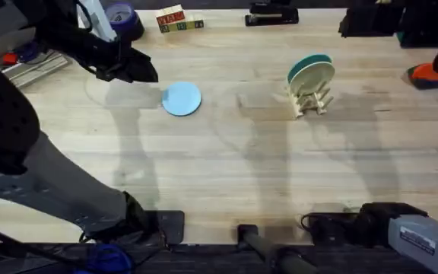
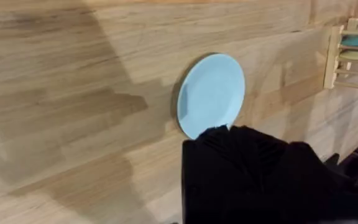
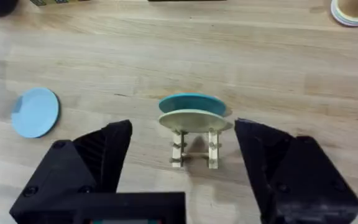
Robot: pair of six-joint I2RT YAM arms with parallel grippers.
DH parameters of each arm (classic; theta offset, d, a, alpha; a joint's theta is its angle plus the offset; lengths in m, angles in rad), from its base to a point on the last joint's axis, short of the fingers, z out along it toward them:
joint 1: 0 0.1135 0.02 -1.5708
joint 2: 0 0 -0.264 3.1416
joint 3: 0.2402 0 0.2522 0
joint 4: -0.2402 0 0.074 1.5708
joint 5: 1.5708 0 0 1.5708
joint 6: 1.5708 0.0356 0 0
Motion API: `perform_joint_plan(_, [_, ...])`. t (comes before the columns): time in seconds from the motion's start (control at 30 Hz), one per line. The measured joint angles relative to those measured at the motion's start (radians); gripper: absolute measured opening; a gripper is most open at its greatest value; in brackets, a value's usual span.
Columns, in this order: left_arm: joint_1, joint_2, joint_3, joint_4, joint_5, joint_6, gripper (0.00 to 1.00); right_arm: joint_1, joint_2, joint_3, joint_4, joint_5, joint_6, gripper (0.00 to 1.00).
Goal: Pick up the plates from the table one by one and place each into a slot on the dish rack.
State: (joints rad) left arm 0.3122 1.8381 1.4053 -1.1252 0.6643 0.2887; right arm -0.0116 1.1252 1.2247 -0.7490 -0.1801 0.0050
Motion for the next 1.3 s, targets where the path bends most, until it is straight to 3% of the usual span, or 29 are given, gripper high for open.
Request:
perform_joint_plan(0.83, [-0.009,0.001,-0.152,0.122,0.001,0.003,0.042,0.0,0.0,0.0,0.0,0.0,0.0,0.994])
perform_joint_plan(1.07, [-0.009,0.091,-0.154,0.13,0.001,-0.001,0.042,0.0,0.0,0.0,0.0,0.0,0.0,0.995])
perform_joint_plan(1.3, [-0.005,0.187,-0.148,0.11,0.096,-0.009,0.042,0.0,0.0,0.0,0.0,0.0,0.0,0.993])
